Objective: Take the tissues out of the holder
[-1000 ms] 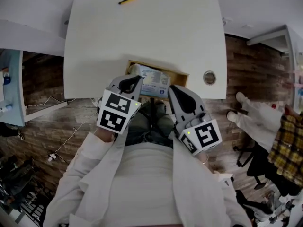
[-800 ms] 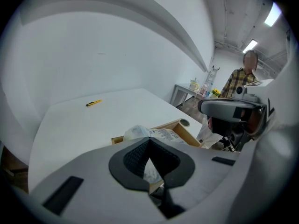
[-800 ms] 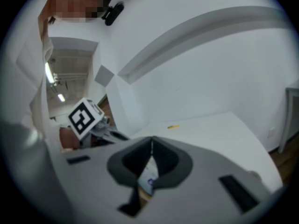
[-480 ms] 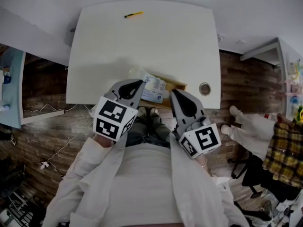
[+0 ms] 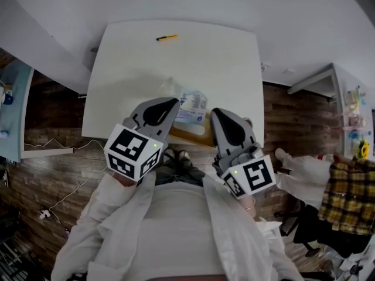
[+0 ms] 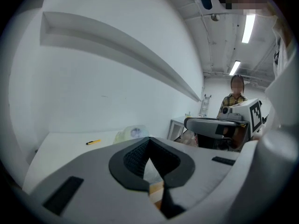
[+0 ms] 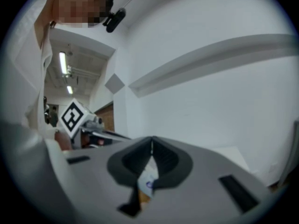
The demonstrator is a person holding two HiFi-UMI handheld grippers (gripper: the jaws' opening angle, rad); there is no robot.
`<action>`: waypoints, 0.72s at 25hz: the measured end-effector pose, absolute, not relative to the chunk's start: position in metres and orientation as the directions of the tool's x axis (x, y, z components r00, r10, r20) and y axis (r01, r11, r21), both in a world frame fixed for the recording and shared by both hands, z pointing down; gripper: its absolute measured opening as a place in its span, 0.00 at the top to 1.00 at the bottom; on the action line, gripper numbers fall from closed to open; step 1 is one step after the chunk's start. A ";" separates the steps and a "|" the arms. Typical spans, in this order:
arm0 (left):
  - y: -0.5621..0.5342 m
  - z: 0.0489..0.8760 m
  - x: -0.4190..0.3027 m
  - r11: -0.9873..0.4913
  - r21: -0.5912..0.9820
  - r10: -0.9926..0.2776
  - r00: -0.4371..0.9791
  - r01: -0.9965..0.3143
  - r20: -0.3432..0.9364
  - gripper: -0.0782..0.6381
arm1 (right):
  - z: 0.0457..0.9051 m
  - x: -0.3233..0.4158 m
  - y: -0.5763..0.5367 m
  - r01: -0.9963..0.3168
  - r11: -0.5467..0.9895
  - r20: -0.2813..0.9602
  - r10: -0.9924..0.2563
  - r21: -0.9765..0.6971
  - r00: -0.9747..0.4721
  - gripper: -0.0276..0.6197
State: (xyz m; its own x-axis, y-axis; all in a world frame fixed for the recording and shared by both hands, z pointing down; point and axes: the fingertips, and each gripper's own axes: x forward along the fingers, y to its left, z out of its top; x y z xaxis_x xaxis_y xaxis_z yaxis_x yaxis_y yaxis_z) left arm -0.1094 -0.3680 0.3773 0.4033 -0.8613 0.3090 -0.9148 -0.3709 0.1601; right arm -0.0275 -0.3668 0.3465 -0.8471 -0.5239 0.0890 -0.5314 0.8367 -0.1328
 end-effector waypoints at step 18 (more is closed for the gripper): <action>-0.393 0.306 -0.124 -0.354 0.124 -0.920 0.369 -0.927 0.130 0.87 | 0.306 -0.042 -0.399 -0.577 0.815 0.037 -0.576 -0.042 -0.817 0.94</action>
